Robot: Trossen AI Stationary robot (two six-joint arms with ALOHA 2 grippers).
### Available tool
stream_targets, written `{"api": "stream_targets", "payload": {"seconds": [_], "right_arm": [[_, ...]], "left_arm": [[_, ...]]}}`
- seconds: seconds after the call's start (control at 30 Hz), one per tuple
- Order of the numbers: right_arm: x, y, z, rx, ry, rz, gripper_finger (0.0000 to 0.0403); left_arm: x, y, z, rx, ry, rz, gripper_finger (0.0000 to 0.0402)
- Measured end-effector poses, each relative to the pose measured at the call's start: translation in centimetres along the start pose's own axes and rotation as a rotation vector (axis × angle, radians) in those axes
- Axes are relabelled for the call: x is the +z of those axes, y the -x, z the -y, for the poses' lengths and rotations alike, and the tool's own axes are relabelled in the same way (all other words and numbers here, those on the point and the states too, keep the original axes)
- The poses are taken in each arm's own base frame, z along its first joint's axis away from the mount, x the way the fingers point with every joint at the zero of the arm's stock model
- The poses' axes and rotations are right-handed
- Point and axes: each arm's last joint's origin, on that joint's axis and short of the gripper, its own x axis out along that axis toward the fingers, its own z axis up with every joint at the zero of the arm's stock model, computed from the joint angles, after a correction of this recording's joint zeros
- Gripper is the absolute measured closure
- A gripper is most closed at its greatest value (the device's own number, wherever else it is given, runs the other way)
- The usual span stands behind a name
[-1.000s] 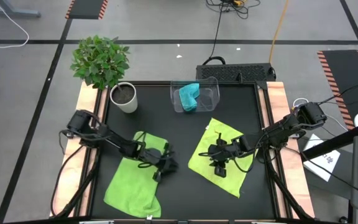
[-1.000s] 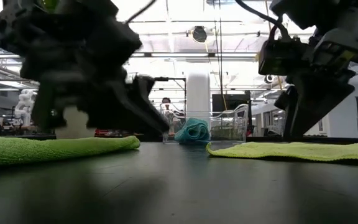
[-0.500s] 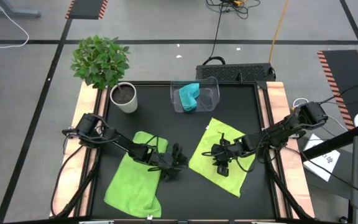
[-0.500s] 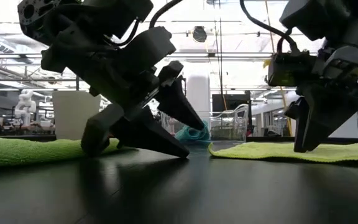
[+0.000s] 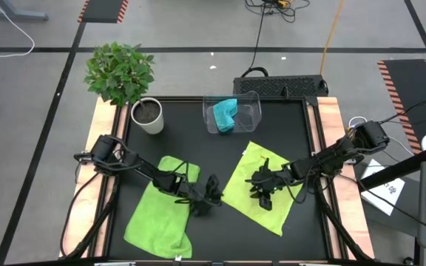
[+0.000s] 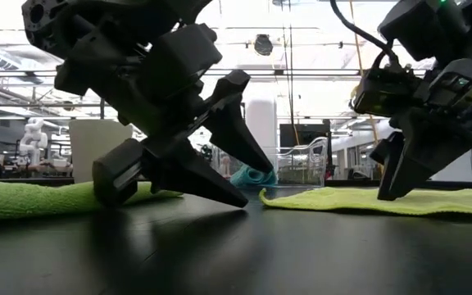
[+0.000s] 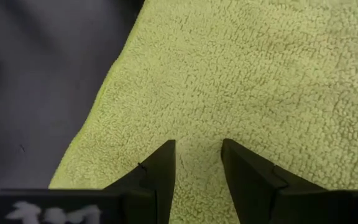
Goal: Fold microfiber towels
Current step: Fold the light green microfiber cloth
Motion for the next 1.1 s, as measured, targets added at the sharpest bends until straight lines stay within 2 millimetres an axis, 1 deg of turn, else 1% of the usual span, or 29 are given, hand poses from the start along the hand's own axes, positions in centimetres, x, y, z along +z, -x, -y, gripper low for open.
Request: {"api": "stream_targets", "payload": {"seconds": [0.23, 0.33, 0.43, 0.57, 0.67, 0.83, 0.93, 1.1], "right_arm": [[1.3, 0.0, 1.3, -0.015, 0.012, 0.074, 0.0277], [1.9, 0.1, 1.9, -0.02, 0.021, 0.104, 0.0277], [2.9, 0.1, 2.1, 0.048, 0.03, 0.17, 0.0277], [3.8, -0.3, 2.4, 0.138, 0.037, 0.239, 0.0277], [4.0, -0.3, 2.7, 0.143, 0.036, 0.24, 0.0277], [4.1, 0.0, 2.6, 0.167, 0.035, 0.238, 0.0277], [4.0, -0.1, 2.7, 0.159, 0.029, 0.222, 0.0277], [4.1, 0.0, 3.1, 0.141, 0.013, 0.221, 0.0277]], "left_arm": [[0.0, 0.0, 0.0, 0.004, 0.001, 0.002, 0.0214], [-0.2, -0.4, 0.1, 0.011, 0.01, 0.003, 0.0223], [-0.8, -1.2, 0.2, 0.01, 0.012, -0.01, 0.0228], [-0.9, -2.3, -0.3, 0.034, 0.04, -0.029, 0.0229], [-0.9, -2.8, -0.9, 0.065, 0.067, -0.058, 0.0229], [-0.7, -3.1, -1.4, 0.023, 0.104, -0.102, 0.0229], [-0.1, -3.2, -1.6, -0.021, 0.114, -0.11, 0.0229], [0.9, -3.3, -2.0, -0.011, 0.114, -0.132, 0.0229]]}}
